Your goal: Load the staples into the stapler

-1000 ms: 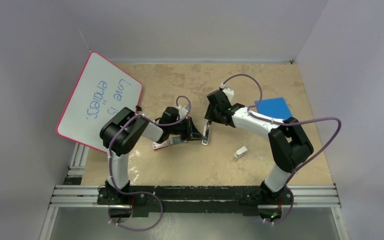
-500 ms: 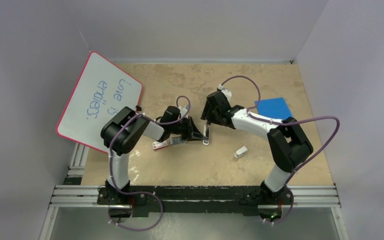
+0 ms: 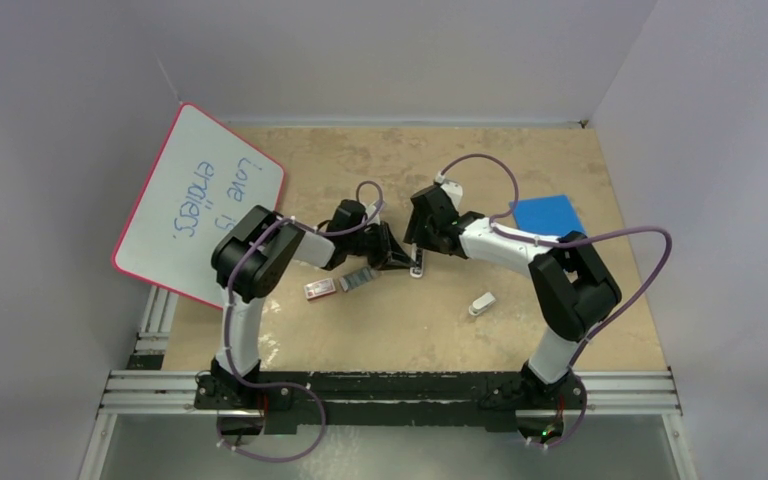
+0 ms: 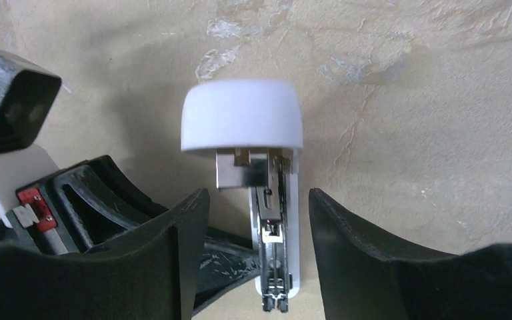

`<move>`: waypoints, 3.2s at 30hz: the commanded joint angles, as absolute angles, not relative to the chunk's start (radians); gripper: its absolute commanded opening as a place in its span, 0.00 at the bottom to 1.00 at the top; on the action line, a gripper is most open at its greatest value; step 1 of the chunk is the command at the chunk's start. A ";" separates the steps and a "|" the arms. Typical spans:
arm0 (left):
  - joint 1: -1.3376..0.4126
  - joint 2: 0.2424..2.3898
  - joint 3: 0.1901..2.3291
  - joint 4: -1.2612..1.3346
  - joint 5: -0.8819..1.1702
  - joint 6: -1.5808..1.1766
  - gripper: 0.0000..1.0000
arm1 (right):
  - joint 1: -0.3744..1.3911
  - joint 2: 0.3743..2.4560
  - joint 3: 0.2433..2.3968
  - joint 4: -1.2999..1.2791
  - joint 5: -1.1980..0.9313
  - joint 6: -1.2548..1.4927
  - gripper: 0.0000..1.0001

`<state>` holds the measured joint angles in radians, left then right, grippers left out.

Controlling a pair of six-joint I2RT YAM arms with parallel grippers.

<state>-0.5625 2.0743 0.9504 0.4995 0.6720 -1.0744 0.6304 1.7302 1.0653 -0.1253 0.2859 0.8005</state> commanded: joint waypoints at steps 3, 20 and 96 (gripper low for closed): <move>-0.535 2.094 1.005 0.386 0.595 -1.006 0.14 | 0.638 1.669 1.107 -0.152 0.334 0.793 0.59; -0.523 2.051 1.096 0.128 0.518 -0.863 0.26 | 0.637 1.490 1.055 -0.215 0.286 0.789 0.60; -0.564 1.497 0.762 0.123 0.612 -0.758 0.64 | 0.629 1.464 0.827 -0.330 0.292 0.857 0.30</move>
